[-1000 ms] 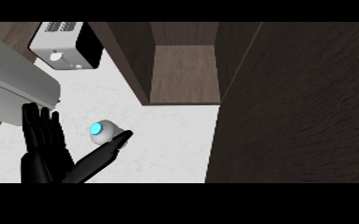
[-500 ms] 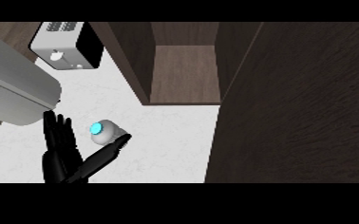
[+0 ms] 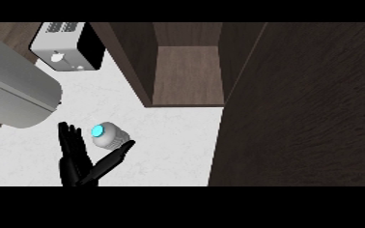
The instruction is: Pick up the bottled water, place it into the cabinet and close the cabinet
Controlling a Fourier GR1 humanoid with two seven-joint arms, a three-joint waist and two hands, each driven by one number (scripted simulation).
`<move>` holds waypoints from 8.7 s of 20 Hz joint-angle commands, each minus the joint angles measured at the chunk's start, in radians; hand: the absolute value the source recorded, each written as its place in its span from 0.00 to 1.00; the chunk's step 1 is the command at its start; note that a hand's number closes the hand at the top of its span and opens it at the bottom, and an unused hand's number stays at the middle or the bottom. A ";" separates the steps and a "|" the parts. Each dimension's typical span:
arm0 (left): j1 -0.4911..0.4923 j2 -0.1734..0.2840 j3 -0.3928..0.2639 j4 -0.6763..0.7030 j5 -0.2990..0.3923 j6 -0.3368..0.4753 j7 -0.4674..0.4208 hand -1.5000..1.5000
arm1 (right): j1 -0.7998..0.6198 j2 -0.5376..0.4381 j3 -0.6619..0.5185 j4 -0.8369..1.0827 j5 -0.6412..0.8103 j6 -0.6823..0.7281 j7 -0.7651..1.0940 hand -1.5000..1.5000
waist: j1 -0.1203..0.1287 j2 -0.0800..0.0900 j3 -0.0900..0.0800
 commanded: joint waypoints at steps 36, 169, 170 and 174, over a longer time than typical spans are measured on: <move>-0.391 -0.007 0.181 0.809 0.355 -0.548 -0.489 1.00 | 0.093 -0.057 -0.051 -0.131 -0.017 -0.022 -0.018 0.00 | -0.002 0.001 0.001; -1.331 -0.007 -0.132 1.317 0.418 -0.384 -0.388 1.00 | 0.174 -0.239 -0.962 0.309 -0.765 0.581 -0.322 0.00 | -0.112 0.032 0.001; -1.335 -0.007 -0.127 1.330 0.423 -0.361 -0.393 1.00 | 0.165 -0.234 -0.936 0.305 -0.746 0.588 -0.322 0.00 | -0.110 0.036 0.001; -1.243 -0.007 -0.161 1.258 0.430 -0.421 -0.398 1.00 | 0.166 -0.207 -0.930 0.272 -0.715 0.574 -0.322 0.00 | -0.076 0.021 0.001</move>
